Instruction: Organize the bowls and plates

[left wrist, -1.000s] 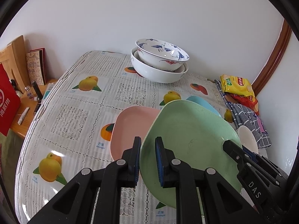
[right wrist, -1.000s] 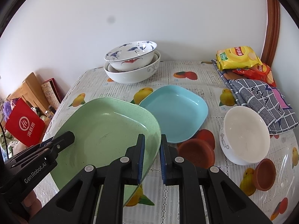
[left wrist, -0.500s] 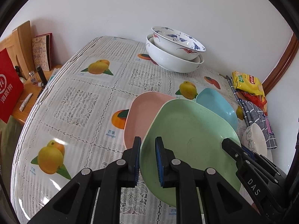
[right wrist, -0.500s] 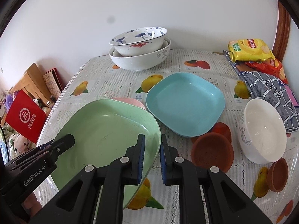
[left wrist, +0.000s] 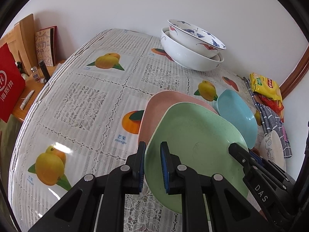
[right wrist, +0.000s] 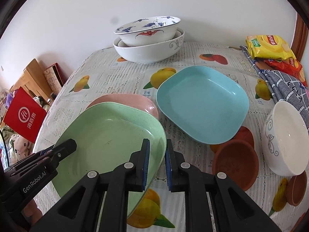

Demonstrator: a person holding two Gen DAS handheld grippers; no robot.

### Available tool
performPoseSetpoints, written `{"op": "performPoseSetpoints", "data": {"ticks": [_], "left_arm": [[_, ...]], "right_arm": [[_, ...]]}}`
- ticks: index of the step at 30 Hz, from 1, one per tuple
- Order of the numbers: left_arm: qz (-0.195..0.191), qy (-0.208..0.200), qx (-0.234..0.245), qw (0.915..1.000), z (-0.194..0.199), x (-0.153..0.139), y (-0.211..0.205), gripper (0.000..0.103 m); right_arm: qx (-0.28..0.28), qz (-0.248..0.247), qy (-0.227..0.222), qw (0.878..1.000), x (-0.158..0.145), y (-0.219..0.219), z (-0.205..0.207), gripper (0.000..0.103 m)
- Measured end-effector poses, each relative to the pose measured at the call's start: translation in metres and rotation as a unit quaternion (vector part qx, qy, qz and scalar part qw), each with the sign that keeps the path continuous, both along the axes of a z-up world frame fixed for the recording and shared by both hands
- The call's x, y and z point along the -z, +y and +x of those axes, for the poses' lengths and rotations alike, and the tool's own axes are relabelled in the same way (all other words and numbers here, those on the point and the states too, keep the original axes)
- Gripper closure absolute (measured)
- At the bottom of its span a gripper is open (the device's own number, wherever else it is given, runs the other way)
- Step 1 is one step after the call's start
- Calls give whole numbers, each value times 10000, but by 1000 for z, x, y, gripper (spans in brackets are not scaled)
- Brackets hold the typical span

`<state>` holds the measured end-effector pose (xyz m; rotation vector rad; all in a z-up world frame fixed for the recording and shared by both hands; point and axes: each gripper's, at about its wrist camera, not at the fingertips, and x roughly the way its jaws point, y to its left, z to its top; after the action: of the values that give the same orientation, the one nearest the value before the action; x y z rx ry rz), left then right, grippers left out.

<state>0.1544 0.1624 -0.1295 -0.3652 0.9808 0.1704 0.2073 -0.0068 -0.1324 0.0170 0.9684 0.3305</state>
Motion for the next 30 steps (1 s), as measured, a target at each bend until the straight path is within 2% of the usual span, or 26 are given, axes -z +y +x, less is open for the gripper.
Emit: {"op": "performPoseSetpoints", "data": {"ticks": [10, 18, 25, 30], "left_arm": [[279, -1, -29, 9996, 17, 5, 4, 88], [285, 77, -25, 9996, 28, 14, 7, 88], [311, 113, 43, 9994, 31, 14, 5, 87], [154, 293, 178, 9993, 29, 16, 4, 83]], "right_arm": [[-150, -10, 40, 9999, 10, 10, 22, 88], [-207, -35, 7, 9998, 13, 16, 35, 88], [-403, -145, -30, 9991, 12, 22, 37, 79], [-483, -233, -125, 9985, 7, 22, 32, 77]]}}
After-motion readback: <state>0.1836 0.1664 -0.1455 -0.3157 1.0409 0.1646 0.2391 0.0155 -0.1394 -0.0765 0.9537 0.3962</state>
